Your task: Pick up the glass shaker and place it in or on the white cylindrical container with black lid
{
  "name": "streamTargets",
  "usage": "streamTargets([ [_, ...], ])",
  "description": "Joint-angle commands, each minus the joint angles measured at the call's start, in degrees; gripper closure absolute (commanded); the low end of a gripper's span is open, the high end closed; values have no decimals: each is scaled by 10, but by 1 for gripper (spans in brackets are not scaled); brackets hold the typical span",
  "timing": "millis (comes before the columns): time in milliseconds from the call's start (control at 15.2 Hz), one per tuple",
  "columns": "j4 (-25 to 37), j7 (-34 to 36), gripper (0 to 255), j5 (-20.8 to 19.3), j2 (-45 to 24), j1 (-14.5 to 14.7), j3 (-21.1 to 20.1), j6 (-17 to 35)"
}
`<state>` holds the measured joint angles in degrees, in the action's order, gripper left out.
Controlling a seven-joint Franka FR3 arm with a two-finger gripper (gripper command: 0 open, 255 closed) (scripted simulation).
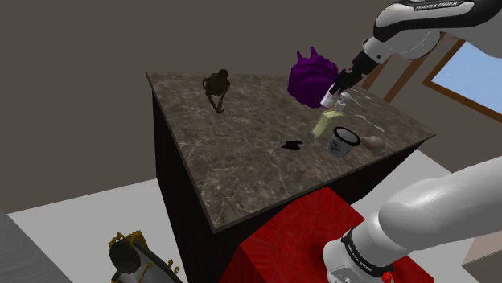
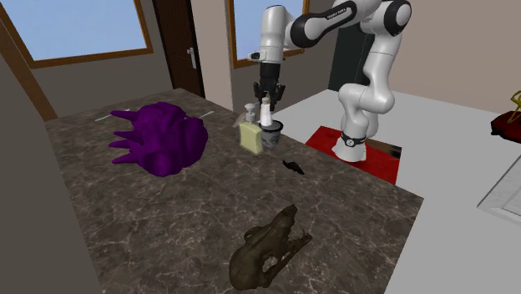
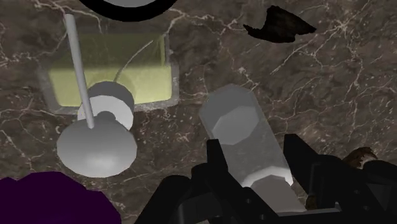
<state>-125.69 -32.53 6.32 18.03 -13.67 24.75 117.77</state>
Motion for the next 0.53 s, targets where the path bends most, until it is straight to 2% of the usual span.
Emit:
streamTargets([
  [0,-15,-18,255,-9,19,-12,12,-5],
  [462,-55,-79,255,-53,94,-61,56,-44],
])
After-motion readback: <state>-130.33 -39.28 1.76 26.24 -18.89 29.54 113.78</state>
